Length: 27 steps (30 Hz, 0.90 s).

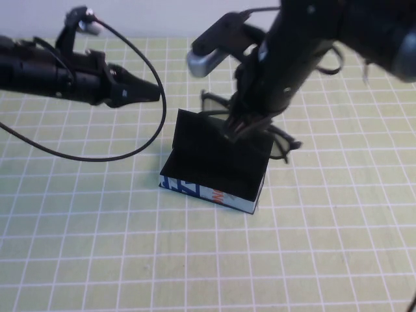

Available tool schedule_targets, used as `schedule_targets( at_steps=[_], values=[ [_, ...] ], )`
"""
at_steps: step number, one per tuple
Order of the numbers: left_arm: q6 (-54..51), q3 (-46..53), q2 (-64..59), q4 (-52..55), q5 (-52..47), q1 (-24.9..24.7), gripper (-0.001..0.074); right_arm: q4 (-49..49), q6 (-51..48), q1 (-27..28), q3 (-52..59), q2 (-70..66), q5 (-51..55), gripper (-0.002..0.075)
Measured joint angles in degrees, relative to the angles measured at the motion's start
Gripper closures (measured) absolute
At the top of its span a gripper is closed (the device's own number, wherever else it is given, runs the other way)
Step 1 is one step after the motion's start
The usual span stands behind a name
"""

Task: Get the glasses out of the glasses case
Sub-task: Pick up the glasses from the glasses case, then place the glasses on the table

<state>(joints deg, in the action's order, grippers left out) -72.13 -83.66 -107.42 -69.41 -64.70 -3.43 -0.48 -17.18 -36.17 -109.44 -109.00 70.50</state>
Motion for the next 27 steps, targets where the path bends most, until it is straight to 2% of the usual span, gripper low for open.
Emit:
schedule_targets(
  at_steps=[4,8,13,17,21,27],
  values=[
    [0.75,2.1,5.7,1.11,2.45,0.0,0.0738,-4.42,7.29,1.45,7.94,8.54,0.11,0.0664],
    [0.8,9.28,13.84,1.09,10.54,0.0,0.0738,-5.35,15.18,5.63,20.51,17.24,-3.15,0.0664],
    [-3.66,21.01,23.77,-2.88,21.93,0.0,0.0738,0.48,22.19,11.47,35.08,22.84,-11.2,0.0664],
    [-12.7,30.19,31.31,-12.95,26.68,0.0,0.0738,6.56,22.23,13.28,44.43,21.36,-20.43,0.0664],
    [-20.73,38.17,37.14,-21.99,28.76,0.0,0.0738,9.33,22.23,13.38,47.23,16.63,-26.68,0.0664],
    [-23.01,45.39,42.63,-24.48,30.3,0.0,0.0738,12.51,21.52,13.38,47.23,8.63,-32.38,0.0664]
  ],
)
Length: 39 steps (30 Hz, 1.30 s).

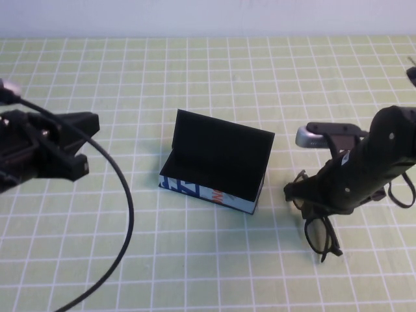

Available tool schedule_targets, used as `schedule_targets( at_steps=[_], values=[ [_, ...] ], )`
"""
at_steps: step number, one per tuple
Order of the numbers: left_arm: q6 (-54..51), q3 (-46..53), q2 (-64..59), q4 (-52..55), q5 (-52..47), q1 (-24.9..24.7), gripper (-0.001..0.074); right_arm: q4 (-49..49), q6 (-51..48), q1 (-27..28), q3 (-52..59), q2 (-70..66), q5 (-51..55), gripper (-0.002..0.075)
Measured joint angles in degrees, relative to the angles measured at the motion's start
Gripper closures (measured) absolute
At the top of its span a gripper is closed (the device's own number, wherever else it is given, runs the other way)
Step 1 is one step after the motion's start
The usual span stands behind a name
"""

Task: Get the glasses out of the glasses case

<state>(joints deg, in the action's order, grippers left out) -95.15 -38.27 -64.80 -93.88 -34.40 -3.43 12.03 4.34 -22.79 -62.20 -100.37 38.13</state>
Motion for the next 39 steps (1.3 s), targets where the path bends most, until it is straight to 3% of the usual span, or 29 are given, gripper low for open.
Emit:
schedule_targets(
  at_steps=[5,12,17,20,25,31,39],
  values=[
    [-0.91,1.37,1.8,-0.01,0.23,0.0,0.0738,0.49,-0.45,0.0,0.0,-2.29,-1.42,0.0632],
    [-4.0,1.51,1.95,-1.86,1.2,0.0,0.0738,-1.11,-0.43,0.0,0.0,-1.12,-0.79,0.0428],
    [-7.9,1.55,1.95,-3.05,3.58,0.0,0.0738,-1.79,-0.43,0.05,0.0,5.96,2.42,0.0405],
    [-8.07,1.55,1.95,-3.04,3.71,0.0,0.0738,-2.28,-0.43,0.05,0.0,11.65,6.93,0.0431],
    [-6.88,2.19,4.15,-3.04,1.2,0.0,0.0738,-3.22,-0.43,0.05,2.08,23.52,14.84,0.0568],
    [-4.37,9.42,17.17,-3.17,4.2,0.0,0.0738,-4.27,-0.43,0.05,10.76,43.93,17.49,0.0706],
    [-0.02,21.67,38.36,-3.45,10.55,0.0,0.0738,-4.42,-0.43,0.05,19.46,70.49,17.47,0.0741]
  ],
)
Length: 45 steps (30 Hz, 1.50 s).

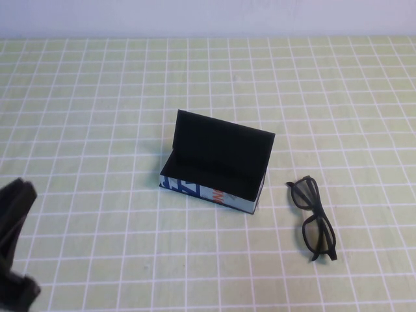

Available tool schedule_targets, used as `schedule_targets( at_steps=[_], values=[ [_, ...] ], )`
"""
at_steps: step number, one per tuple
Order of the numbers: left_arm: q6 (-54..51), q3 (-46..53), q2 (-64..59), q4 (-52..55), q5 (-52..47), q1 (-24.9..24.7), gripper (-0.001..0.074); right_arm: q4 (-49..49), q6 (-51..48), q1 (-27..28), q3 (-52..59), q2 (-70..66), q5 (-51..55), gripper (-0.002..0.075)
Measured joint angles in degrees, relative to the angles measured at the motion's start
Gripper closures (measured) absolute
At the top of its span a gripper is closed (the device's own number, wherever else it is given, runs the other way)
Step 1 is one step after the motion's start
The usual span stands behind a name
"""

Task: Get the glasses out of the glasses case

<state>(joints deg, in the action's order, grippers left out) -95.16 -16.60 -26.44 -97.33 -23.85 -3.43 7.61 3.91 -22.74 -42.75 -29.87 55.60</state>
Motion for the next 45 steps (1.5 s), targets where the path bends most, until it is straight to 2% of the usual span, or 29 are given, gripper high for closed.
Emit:
schedule_targets(
  at_steps=[5,10,16,22,38,42,45],
  values=[
    [0.45,6.51,11.82,0.0,1.15,0.0,0.0738,-0.1,-0.14,0.0,4.58,11.96,-7.07,0.0742],
    [-0.01,13.6,22.2,-0.2,5.13,0.0,0.0738,-0.32,-1.13,0.0,11.73,19.2,-21.36,0.0742],
    [-1.17,17.94,26.88,-0.82,15.29,0.0,0.0738,-0.4,-2.54,0.0,22.68,19.04,-40.88,0.0742],
    [-1.95,18.03,26.88,-1.55,22.91,0.0,0.0738,-0.55,-3.91,0.0,29.99,16.14,-53.27,0.0742],
    [-2.06,18.03,27.04,-2.09,24.51,0.0,0.0738,-0.55,-4.32,0.0,30.7,15.89,-55.6,0.0742],
    [-2.06,18.03,27.04,-2.09,24.51,0.0,0.0738,-2.14,-7.51,0.21,30.89,15.8,-55.6,0.0742],
    [-2.06,18.03,27.04,-2.09,24.51,0.0,0.0738,-2.48,-8.4,3.06,32.62,16.39,-55.6,0.0742]
  ],
)
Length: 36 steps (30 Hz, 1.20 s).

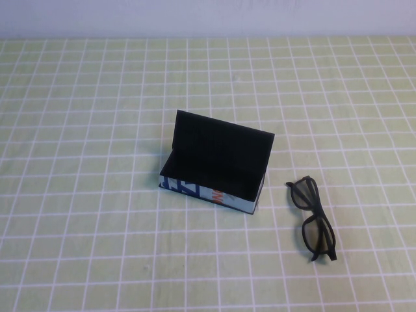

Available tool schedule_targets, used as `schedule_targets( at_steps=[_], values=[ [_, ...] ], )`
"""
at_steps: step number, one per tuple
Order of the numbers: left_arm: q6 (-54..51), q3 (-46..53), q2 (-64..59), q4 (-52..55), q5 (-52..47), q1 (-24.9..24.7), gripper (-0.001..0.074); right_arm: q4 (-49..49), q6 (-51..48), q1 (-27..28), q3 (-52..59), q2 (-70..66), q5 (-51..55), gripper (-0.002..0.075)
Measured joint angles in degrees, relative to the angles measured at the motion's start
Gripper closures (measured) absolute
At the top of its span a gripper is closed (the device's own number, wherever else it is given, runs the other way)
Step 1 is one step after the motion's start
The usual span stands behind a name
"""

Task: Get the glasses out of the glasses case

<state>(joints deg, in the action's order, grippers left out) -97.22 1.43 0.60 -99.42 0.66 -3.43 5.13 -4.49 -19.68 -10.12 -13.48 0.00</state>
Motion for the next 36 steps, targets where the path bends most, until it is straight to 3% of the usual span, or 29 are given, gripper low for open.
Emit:
schedule_targets(
  at_steps=[5,10,19,36],
  values=[
    [0.0,0.0,0.0,0.0,0.0,0.0,0.0738,-0.05,-0.22,9.22,5.97,5.66,1.26,0.0742],
    [0.0,0.0,0.0,0.0,0.0,0.0,0.0738,-0.05,-0.22,13.87,11.29,13.2,6.32,0.0742],
    [0.0,0.0,0.09,0.0,0.0,0.0,0.0738,0.67,-0.22,14.24,11.76,13.88,19.79,0.0742],
    [0.0,0.0,0.09,-0.03,0.0,0.0,0.0738,0.92,-0.22,14.24,11.76,13.88,20.1,0.0742]
  ],
)
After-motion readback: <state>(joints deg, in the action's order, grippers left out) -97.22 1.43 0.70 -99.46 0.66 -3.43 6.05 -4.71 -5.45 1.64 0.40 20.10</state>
